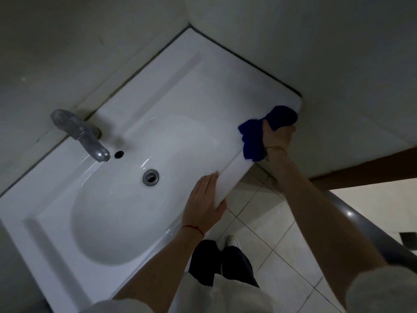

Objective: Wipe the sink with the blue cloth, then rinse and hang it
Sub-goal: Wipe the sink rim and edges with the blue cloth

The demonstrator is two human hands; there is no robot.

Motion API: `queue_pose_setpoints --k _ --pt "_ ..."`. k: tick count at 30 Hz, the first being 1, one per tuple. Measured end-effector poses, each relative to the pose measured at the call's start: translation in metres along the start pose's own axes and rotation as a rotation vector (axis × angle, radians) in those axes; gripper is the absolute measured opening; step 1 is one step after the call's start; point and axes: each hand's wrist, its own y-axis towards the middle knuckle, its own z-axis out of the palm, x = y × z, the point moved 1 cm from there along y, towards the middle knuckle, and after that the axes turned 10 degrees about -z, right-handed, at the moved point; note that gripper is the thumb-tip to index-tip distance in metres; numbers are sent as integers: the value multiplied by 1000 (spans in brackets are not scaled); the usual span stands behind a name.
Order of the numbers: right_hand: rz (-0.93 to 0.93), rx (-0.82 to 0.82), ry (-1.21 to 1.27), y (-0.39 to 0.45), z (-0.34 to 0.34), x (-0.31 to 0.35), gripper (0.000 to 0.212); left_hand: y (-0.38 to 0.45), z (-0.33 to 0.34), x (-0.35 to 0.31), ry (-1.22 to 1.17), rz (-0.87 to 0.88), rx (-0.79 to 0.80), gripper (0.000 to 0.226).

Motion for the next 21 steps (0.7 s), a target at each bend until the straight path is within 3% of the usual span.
queue_pose_setpoints --k 4,7,12,16,21 --pt "-6 25 77 -63 16 -15 75 -2 1 1 -38 -24 14 73" --pt "17 74 131 -84 27 -27 84 -2 1 2 -55 -18 23 75" --pt "-50 60 -41 -26 9 -15 92 -2 -1 0 -26 -35 16 73" --pt "6 6 47 20 -5 4 95 -2 0 0 24 -5 -1 72" --pt "-44 -23 -19 -18 4 -3 86 -1 1 0 15 -26 9 74"
